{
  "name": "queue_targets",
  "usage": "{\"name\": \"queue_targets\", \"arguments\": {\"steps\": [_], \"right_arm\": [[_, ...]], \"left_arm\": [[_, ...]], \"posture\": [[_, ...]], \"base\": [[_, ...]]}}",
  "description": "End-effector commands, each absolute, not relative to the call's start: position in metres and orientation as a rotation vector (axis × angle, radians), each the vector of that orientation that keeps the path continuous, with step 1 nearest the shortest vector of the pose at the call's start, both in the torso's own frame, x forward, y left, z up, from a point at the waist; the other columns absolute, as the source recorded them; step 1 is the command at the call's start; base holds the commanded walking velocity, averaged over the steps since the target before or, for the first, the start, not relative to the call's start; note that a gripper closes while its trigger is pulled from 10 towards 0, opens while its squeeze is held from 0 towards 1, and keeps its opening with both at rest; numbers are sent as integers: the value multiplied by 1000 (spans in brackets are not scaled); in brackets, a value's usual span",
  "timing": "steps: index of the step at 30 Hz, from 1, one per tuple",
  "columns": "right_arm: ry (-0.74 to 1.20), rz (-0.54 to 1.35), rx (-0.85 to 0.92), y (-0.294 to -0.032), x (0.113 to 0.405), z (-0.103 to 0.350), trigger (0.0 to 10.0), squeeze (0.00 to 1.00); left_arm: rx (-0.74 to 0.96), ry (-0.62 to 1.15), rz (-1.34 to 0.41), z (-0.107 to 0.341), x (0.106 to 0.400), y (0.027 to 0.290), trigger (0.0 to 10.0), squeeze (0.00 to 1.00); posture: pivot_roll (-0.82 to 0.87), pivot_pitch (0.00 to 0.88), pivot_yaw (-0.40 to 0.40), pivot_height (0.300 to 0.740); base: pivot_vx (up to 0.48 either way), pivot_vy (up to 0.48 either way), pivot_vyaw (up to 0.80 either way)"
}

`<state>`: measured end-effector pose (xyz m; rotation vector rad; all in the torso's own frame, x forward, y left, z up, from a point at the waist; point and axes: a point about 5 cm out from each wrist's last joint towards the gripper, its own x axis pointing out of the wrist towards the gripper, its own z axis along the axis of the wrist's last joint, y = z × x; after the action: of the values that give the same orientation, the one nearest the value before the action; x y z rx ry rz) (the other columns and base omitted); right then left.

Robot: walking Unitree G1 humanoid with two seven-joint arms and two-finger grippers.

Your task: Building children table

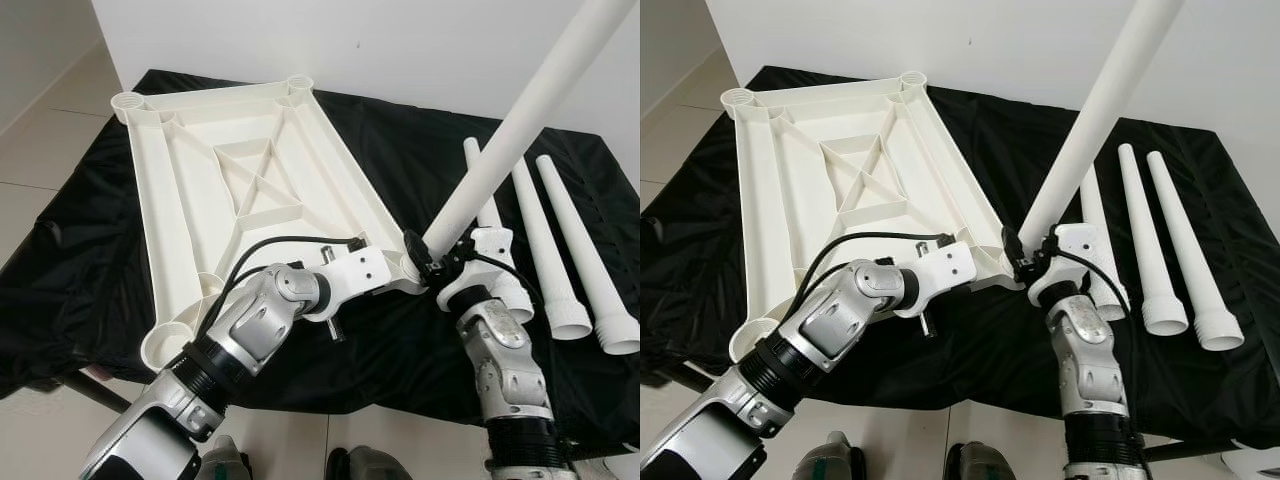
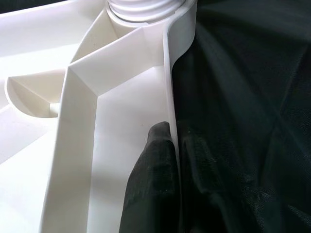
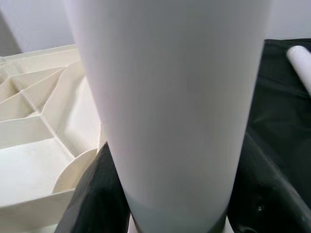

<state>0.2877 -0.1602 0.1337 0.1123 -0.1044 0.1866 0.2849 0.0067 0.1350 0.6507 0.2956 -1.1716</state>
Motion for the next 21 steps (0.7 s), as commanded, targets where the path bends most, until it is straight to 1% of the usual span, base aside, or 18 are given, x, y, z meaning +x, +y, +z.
{"name": "queue_targets", "arguments": {"steps": [1,3,6,18,19,21], "right_arm": [[-135,201,194,-138,289,141,10000,0],[-133,38,195,-137,290,142,10000,0],[-99,-67,180,-136,288,138,10000,0],[-75,-71,183,-136,286,137,10000,0],[-84,-41,216,-135,285,139,10000,1000],[-96,-33,216,-136,285,141,10000,1000]], "left_arm": [[669,278,-1188,134,280,-2,10000,0],[668,279,-1187,134,279,-2,10000,0],[666,279,-1187,133,278,-2,10000,0],[666,278,-1190,133,277,-3,10000,0],[666,278,-1190,133,277,-3,10000,0],[666,278,-1191,132,277,-4,10000,0]], "posture": [[-42,42,-60,740],[-36,38,-66,740],[-33,37,-69,740],[-34,31,-75,740],[-35,28,-76,740],[-37,24,-76,740]], "base": [[0,0,0],[0,0,0],[0,0,0],[0,0,0],[0,0,0],[0,0,0]]}}
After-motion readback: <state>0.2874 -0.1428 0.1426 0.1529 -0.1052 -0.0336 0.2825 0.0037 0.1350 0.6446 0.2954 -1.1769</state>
